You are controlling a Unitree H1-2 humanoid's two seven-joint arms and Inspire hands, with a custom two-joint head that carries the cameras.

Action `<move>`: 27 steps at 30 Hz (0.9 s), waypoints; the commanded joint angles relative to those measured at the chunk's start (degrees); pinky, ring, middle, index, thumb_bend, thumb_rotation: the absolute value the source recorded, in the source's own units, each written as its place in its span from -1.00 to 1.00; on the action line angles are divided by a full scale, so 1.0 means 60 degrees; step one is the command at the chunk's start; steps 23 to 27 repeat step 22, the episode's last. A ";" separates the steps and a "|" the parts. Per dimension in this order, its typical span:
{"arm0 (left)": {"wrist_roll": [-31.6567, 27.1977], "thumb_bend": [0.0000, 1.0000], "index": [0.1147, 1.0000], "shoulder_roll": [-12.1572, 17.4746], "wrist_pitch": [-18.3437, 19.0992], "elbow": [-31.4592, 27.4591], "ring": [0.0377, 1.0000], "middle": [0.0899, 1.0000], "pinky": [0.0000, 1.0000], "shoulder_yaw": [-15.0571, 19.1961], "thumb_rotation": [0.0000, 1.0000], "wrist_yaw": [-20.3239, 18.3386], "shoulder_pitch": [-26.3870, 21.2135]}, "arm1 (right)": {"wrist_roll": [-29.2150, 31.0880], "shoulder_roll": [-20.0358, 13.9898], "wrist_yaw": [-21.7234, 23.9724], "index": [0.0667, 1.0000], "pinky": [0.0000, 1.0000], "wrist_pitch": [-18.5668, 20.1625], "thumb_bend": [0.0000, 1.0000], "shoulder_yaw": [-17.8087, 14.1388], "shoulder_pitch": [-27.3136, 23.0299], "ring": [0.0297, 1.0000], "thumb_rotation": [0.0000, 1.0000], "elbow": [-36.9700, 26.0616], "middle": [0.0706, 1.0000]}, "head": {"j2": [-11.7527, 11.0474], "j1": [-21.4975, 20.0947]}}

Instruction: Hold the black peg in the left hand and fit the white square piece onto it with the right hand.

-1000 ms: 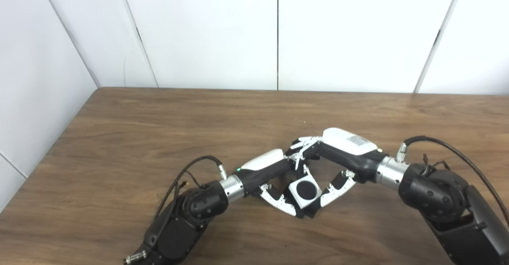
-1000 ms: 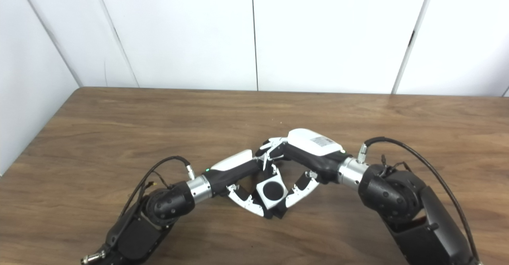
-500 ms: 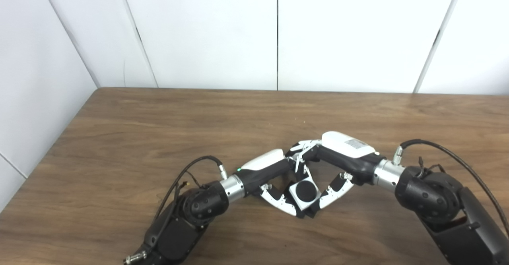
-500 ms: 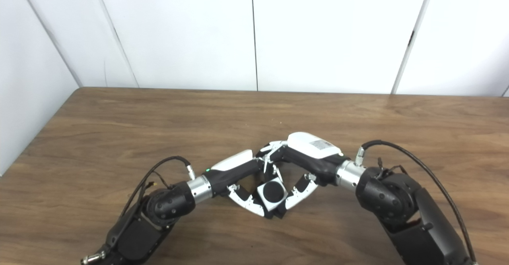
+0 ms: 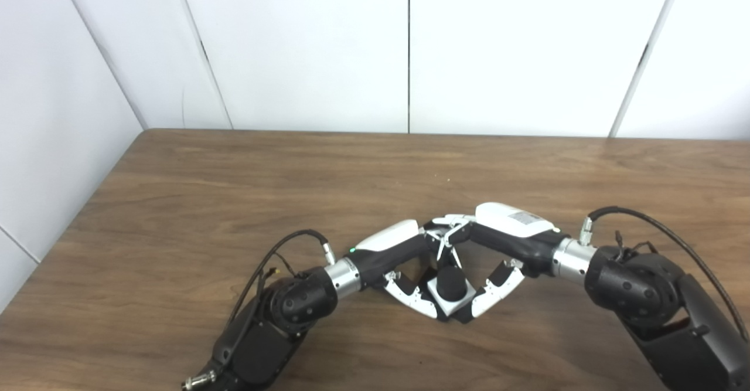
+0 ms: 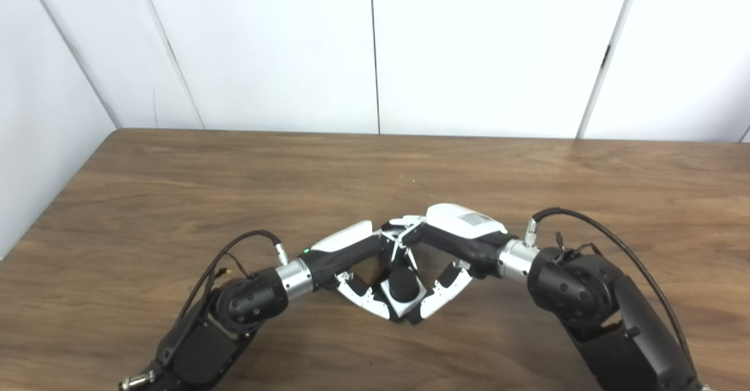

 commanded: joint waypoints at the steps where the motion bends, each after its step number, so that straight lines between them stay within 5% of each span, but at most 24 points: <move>1: 0.0178 0.03 -0.15 0.0157 0.0269 0.0188 1.00 0.94 1.00 -0.0094 -0.83 -0.0252 0.0012 | -0.0073 -0.0160 0.0047 0.64 0.82 0.0215 0.77 -0.0147 -0.0421 0.91 -0.29 -0.0196 0.88 | 0.0003 0.0006; 27: 0.0170 0.03 -0.15 0.0298 0.0233 0.0156 1.00 0.94 1.00 -0.0075 -0.83 -0.0296 0.0019 | 0.0025 -0.0712 0.0079 0.66 0.79 0.0923 0.79 -0.0835 -0.0384 0.92 -0.35 -0.0424 0.89 | 0.0020 -0.0146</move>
